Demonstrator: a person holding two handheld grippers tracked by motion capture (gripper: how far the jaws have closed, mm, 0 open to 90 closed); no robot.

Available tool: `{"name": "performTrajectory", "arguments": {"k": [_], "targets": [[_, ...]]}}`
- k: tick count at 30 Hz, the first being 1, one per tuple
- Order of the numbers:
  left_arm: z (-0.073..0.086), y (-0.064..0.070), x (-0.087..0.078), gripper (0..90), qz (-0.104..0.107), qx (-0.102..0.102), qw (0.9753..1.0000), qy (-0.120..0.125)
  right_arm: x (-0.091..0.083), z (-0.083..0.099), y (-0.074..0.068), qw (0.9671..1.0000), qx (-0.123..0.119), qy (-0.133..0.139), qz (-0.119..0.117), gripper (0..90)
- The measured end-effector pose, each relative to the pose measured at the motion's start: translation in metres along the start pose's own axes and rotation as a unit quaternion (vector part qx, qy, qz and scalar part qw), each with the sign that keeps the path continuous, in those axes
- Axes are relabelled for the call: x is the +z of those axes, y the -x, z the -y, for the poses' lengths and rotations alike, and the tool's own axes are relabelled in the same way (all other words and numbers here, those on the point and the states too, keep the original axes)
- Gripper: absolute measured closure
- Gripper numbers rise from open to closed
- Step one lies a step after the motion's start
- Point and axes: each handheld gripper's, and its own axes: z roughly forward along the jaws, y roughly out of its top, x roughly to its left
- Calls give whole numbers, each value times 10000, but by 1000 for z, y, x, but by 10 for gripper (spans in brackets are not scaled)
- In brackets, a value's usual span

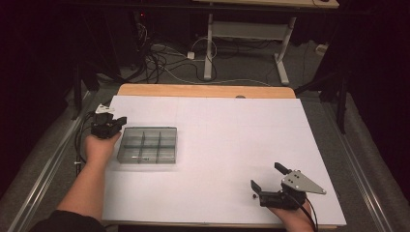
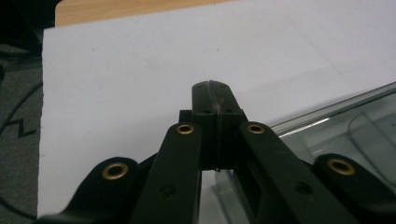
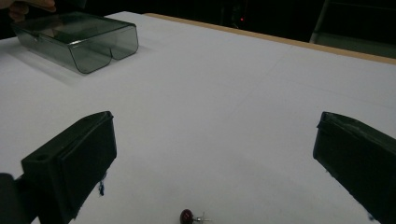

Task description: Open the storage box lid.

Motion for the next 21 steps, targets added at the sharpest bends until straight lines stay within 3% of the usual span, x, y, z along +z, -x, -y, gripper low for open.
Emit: {"name": "performTrajectory", "arguments": {"k": [4,7,11,14,21], "targets": [[3,-3,3,878,94,-55,9999,-80,0,1,-1,10000,0,-11,-1,0],[4,0,4,878,73,68,9999,-139,-1,0,0,10000,5,-6,4,0],[5,-3,6,878,12,-49,9998,-195,-1,0,-1,10000,2,-8,19,0],[6,-3,7,878,-2,21,9997,-233,-1,0,0,10000,3,-2,28,0],[10,-3,9,878,62,-63,9998,-188,-2,1,0,10000,7,-12,34,0]]}}
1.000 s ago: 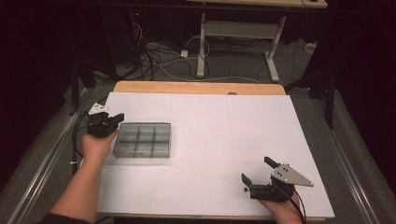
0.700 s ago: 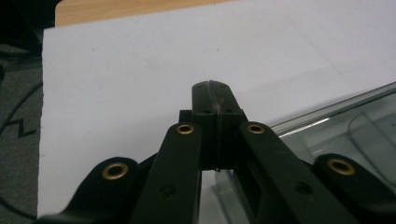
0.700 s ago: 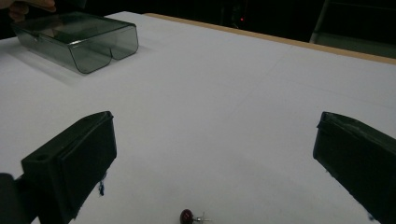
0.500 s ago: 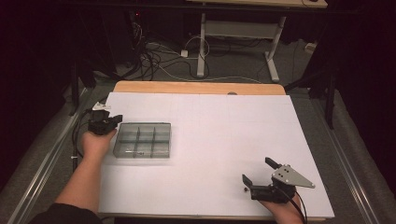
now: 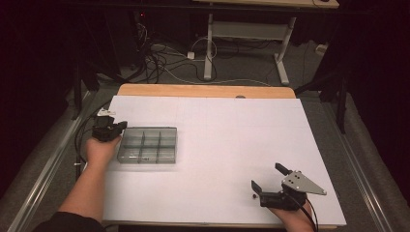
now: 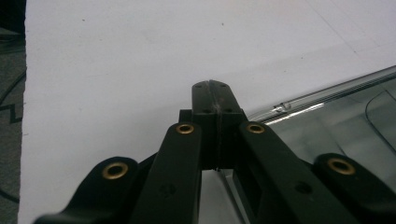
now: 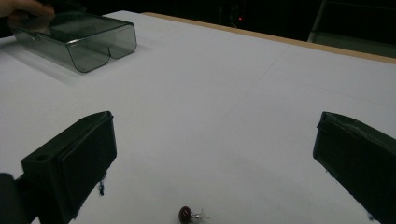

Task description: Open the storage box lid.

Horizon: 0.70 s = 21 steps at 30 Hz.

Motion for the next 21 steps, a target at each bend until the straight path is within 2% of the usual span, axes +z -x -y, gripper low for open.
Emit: {"name": "performTrajectory", "arguments": {"k": [2,10,21], "targets": [[0,1,0,878,-48,76,10000,-12,0,0,0,10000,1,2,12,0],[0,1,0,878,-38,139,9999,0,0,0,0,10000,19,1,25,0],[2,2,-1,879,-36,128,9999,9,-1,-1,1,10000,32,39,33,0]]}}
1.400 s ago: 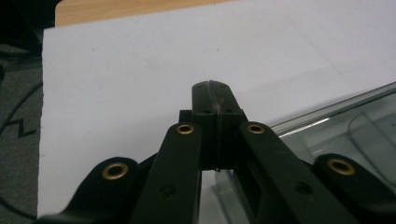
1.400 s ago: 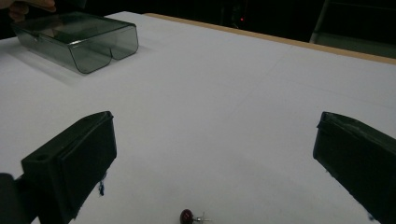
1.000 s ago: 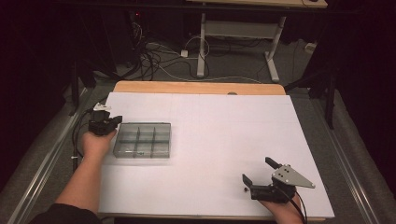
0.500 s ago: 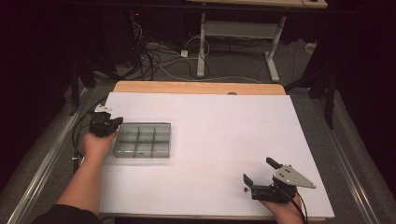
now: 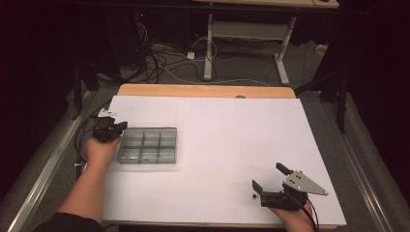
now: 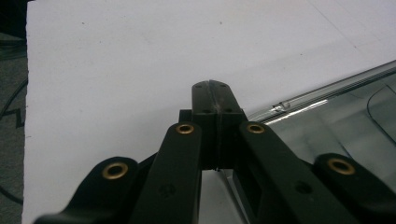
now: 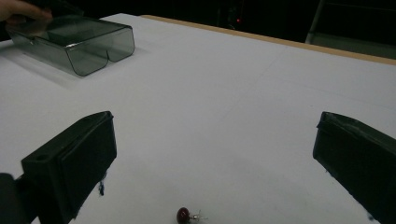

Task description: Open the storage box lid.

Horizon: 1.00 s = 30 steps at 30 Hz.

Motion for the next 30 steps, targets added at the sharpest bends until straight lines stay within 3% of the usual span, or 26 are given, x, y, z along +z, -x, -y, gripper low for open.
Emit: {"name": "performTrajectory", "arguments": {"k": [19,30], "targets": [[4,5,-1,878,112,38,9999,113,1,0,-1,10000,27,-5,31,1],[3,33,4,878,345,368,9987,47,0,-1,-1,10000,44,14,26,1]]}}
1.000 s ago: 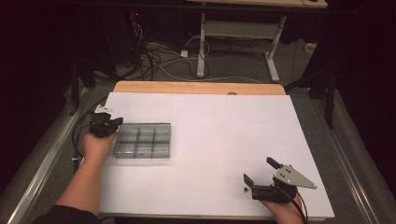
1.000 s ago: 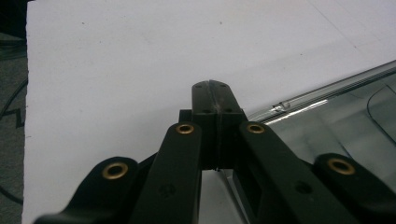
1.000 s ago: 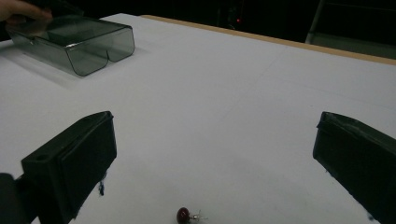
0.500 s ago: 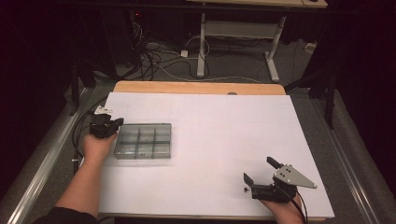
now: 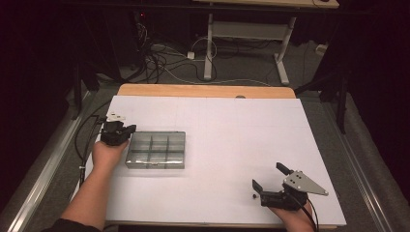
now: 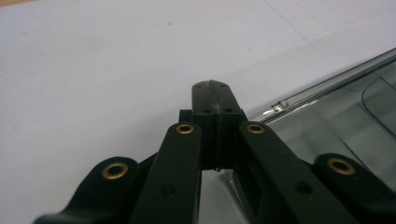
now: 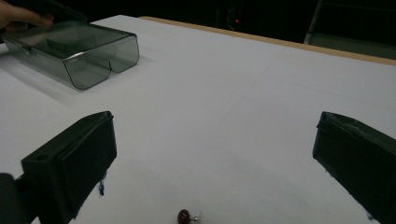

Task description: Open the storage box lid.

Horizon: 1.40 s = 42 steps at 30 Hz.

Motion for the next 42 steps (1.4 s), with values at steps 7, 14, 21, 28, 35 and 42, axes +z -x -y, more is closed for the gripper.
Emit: {"name": "performTrajectory", "arguments": {"k": [7,14,21,28,35,42], "targets": [[-1,19,7,878,191,105,9998,12,0,-1,-1,10000,-18,5,-22,1],[-1,38,9,878,346,271,9990,21,2,1,-1,10000,-16,-30,-28,1],[5,61,8,878,577,486,9971,129,4,1,-4,9999,-48,-71,-61,2],[11,85,6,878,819,601,9947,186,4,2,-4,9999,-23,-115,-60,2],[18,110,2,878,1006,779,9916,236,4,2,-4,9999,-7,-120,-59,2],[32,105,-22,877,1014,636,9916,485,4,3,-4,9998,-1,-165,-74,2]]}}
